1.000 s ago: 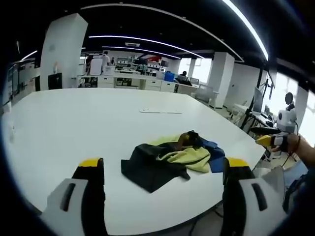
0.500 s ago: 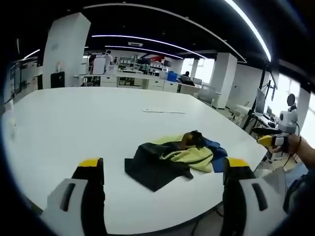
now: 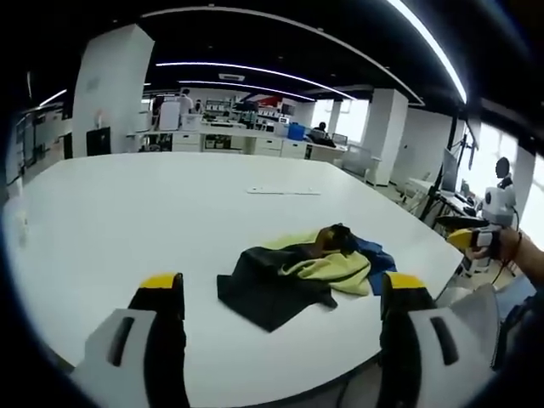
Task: Fold the garment on the visible template until the final outline fits inside the template.
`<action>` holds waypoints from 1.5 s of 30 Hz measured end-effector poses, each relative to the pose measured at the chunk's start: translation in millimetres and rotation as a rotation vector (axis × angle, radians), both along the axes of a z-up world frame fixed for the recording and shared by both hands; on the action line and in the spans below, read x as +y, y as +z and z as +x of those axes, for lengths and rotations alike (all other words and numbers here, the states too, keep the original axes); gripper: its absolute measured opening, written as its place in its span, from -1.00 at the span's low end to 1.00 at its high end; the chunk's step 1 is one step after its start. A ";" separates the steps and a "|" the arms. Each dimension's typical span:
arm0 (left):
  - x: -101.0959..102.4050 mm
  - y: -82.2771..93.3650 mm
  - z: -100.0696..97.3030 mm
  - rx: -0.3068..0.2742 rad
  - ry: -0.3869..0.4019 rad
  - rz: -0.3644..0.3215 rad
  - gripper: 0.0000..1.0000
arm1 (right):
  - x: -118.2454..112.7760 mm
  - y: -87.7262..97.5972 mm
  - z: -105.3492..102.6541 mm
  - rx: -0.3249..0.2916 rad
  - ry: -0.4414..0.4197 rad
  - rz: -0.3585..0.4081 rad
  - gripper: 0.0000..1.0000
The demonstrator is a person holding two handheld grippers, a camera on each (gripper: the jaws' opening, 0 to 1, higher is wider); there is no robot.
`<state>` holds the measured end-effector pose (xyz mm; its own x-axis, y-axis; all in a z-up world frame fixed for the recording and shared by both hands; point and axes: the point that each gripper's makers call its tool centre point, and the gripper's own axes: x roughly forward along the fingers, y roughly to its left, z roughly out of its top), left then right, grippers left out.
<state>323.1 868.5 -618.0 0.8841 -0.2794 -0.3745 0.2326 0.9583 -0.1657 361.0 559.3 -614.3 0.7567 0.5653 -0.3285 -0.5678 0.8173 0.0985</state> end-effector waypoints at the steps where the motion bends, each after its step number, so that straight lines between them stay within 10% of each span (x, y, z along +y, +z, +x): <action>1: 0.0 -0.5 0.8 0.000 -0.004 0.007 0.79 | 0.8 0.2 0.5 -0.003 0.004 0.001 0.87; 16: -11.5 -9.2 31.6 -0.046 -0.096 0.038 0.26 | 24.3 -13.1 28.8 -0.033 0.086 -0.013 0.19; 45: -48.1 -77.2 114.1 0.044 -0.295 0.130 -0.23 | 62.3 -77.5 108.6 0.057 0.234 -0.150 -0.40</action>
